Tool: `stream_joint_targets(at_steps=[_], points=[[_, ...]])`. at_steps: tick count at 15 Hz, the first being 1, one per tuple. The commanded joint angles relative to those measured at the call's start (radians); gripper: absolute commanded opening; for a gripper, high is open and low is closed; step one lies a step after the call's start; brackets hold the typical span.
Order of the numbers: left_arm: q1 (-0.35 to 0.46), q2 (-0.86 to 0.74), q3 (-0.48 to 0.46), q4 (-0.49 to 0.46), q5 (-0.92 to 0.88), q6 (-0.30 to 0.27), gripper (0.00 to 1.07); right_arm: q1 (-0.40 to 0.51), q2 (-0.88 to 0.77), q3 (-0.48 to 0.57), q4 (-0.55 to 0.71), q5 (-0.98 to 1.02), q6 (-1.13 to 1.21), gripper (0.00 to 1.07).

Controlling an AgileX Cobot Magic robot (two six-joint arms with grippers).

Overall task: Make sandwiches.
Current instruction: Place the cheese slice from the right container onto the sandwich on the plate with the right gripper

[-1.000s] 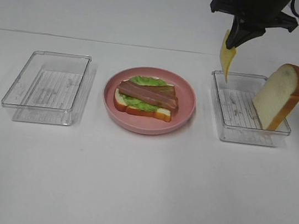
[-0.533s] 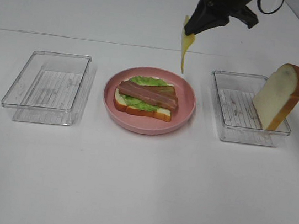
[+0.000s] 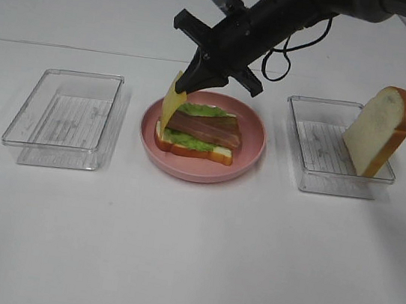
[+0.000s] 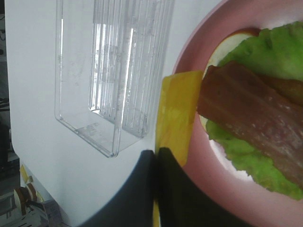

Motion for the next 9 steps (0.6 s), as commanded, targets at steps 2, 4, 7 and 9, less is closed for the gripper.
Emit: stream_joint_targets(at_steps=[2,4,7,9], points=[[-0.002,-0.022,0.001,-0.001,-0.005,-0.009,0.89,-0.001,0.011,-0.003,-0.103,-0.019,0.056,0.0],[-0.002,-0.022,0.001,-0.001,-0.005,-0.009,0.89,-0.001,-0.001,-0.004,-0.281,-0.018,0.155,0.0],[-0.002,-0.022,0.001,-0.001,-0.005,-0.009,0.89,-0.001,-0.006,-0.004,-0.323,-0.018,0.162,0.0],[-0.002,-0.022,0.001,-0.001,-0.005,-0.009,0.89,-0.001,-0.006,-0.004,-0.34,-0.026,0.176,0.2]])
